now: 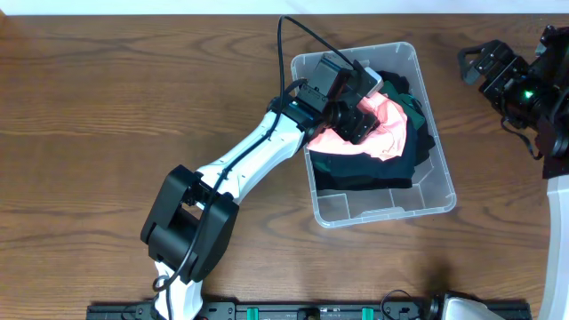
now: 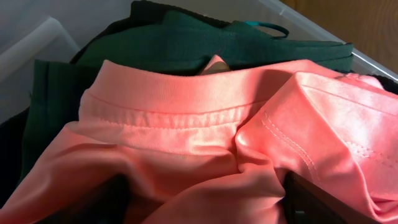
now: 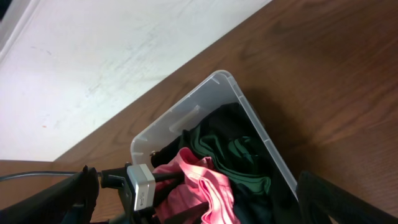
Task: Pack container
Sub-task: 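Lower the pink garment into the bin and release it, then hook the bin's left wall with the left gripper and pull it left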
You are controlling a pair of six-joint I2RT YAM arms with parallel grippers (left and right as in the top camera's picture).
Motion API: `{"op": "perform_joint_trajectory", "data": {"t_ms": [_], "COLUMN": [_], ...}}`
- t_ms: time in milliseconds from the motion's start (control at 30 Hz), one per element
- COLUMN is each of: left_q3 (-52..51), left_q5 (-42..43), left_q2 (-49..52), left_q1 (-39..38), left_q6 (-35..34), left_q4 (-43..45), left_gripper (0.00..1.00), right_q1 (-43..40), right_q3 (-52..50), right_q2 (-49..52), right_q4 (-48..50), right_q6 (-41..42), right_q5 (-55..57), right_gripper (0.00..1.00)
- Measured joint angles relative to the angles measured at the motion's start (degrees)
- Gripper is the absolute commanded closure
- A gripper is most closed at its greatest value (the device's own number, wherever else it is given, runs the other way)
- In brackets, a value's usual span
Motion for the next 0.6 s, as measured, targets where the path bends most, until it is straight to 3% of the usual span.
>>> {"op": "perform_joint_trajectory", "data": {"t_ms": [200,400,600], "left_q3": [-0.66,-1.16,-0.96], "left_q5": [0.02,-0.39,-7.21], "left_q2": [-4.04,-14.40,-20.50], "left_q1": [0.74,3.43,7.78], "left_q6": [-0.22,-0.26,-3.28], "left_q4": [-2.19,-5.44,-11.96], "left_gripper": [0.20,0.19,0.14], "right_q1": [0.00,0.00,0.00], "right_q3": [0.00,0.00,0.00], "right_q2": [0.00,0.00,0.00], "right_q4": [0.00,0.00,0.00], "right_q6": [0.00,0.00,0.00], "right_q5": [0.00,0.00,0.00], "right_gripper": [0.01,0.01,0.01]}}
